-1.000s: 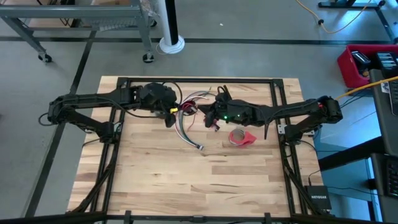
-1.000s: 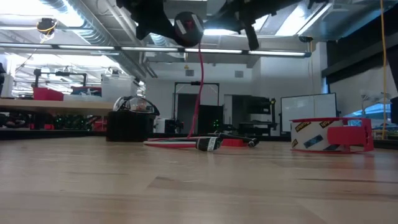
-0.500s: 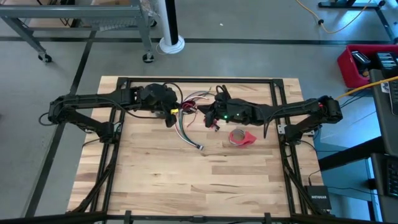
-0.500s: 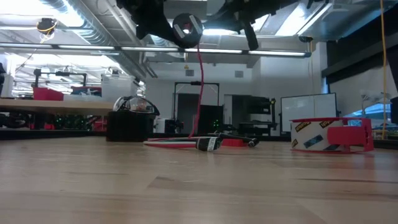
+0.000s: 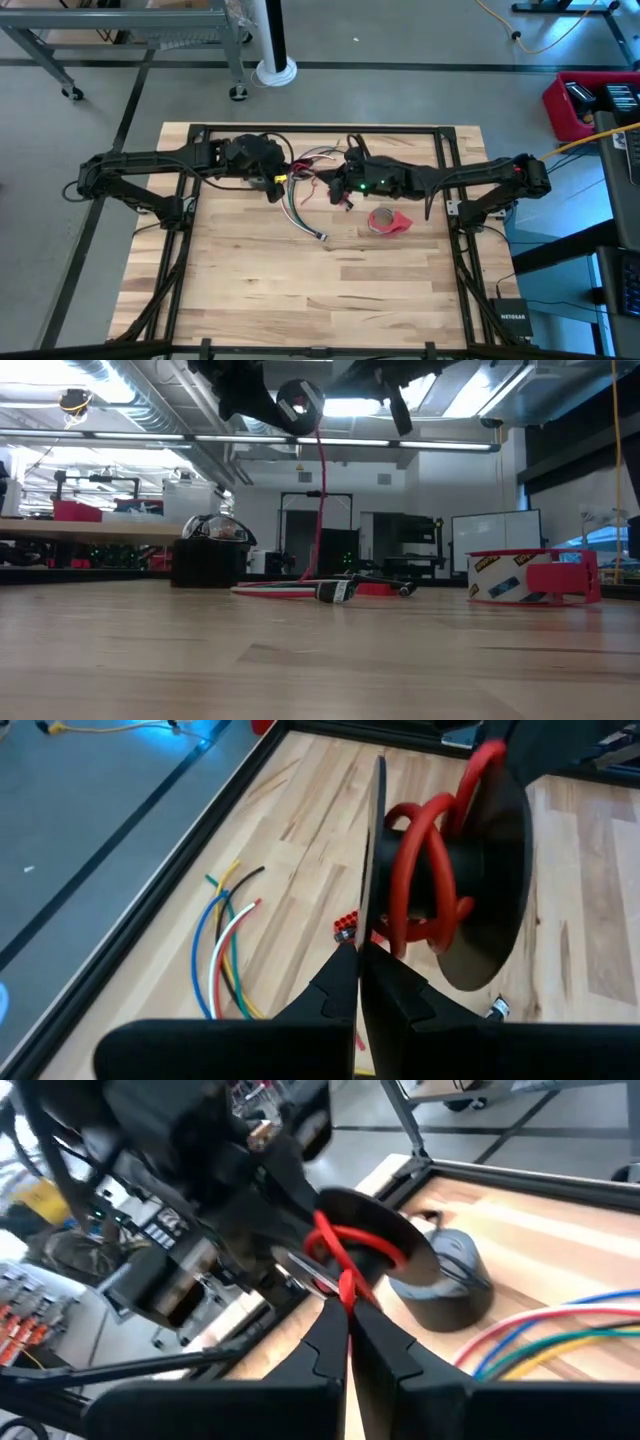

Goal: Coil cords
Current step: Coil the red wire onto the spool

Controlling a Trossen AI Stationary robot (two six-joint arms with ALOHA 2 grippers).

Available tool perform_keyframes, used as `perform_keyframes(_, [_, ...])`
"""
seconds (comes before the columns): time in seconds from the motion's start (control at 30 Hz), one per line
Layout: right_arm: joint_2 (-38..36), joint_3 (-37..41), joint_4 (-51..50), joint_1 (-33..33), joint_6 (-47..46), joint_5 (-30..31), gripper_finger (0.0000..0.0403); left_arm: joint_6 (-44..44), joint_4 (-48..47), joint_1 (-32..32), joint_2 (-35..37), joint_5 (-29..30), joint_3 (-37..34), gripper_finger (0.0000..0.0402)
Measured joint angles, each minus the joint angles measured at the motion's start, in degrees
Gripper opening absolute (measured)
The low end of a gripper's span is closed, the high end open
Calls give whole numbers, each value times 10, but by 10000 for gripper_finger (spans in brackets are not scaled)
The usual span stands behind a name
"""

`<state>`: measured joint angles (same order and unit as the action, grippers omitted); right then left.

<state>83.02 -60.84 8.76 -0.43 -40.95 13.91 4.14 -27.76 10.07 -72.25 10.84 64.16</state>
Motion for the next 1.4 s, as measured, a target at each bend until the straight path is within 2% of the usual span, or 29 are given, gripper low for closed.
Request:
perform_keyframes(0.53, [0,-31,21,1,0,-2,9,-11,47,-29,-4,5,-1,0])
perform_keyframes(0.87, [1,-31,21,1,0,-18,9,-4,105,-35,-56,1,-1,0])
perform_keyframes(1.1, [1,-31,19,1,9,-17,10,-17,117,-34,-48,41,-1,0])
perform_keyframes(1.4, [2,-31,17,1,22,-17,11,-28,124,-36,-48,44,-1,0])
